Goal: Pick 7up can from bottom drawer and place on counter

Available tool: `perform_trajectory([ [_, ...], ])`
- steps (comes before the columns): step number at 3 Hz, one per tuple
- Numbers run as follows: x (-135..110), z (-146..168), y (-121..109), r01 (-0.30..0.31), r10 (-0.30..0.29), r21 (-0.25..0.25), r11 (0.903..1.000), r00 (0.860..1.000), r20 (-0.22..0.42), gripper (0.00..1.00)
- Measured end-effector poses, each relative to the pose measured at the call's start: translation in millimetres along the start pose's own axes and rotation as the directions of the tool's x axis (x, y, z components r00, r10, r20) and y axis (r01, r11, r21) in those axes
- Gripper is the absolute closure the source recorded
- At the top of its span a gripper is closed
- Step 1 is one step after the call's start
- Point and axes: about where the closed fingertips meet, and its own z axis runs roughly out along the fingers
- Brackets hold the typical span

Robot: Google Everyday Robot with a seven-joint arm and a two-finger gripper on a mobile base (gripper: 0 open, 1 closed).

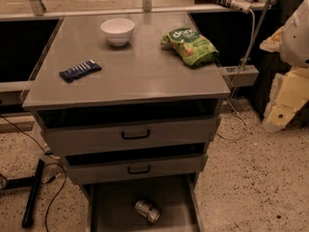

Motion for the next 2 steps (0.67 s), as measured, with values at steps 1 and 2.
perform_trajectory([
  [1, -1.5, 3.0, 1.4, 0.006, -0.006, 0.007, 1.0000, 1.000, 0.007, 0.00],
  [2, -4.0, 29.2, 15.5, 0.037, -0.036, -0.025, 0.9990, 0.999, 0.039, 0.00],
])
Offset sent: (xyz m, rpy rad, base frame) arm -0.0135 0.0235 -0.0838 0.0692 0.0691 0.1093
